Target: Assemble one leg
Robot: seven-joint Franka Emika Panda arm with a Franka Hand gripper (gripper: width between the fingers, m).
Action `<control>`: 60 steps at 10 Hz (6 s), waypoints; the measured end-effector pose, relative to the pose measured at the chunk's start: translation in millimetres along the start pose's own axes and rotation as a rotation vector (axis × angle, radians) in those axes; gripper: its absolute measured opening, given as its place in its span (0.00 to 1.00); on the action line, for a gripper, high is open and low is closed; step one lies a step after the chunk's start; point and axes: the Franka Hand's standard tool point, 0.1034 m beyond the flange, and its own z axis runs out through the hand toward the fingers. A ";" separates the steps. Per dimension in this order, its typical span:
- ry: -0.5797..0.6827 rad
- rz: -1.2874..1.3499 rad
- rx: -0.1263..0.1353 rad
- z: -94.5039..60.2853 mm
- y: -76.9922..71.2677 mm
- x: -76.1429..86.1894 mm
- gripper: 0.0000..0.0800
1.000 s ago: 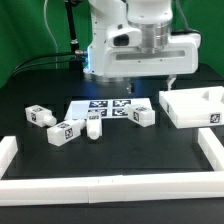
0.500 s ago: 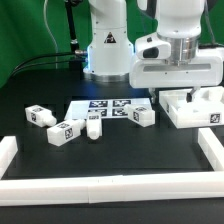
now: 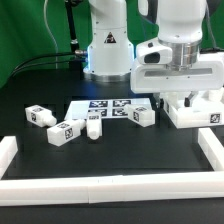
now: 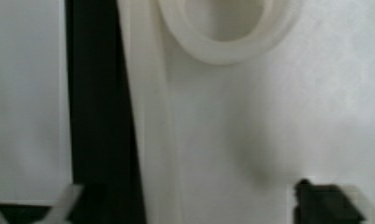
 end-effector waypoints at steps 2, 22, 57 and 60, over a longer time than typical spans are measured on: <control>0.000 0.000 0.000 0.0 0.1 0.0 0.29; -0.136 -0.079 0.108 -103.9 141.1 83.9 0.07; -0.082 0.009 0.047 -35.1 146.4 209.0 0.07; -0.087 0.007 0.052 -43.4 136.9 197.5 0.56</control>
Offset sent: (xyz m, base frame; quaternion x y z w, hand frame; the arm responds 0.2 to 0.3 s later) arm -0.0153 -0.0305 0.0173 -0.0021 -0.0168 -0.0128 0.9998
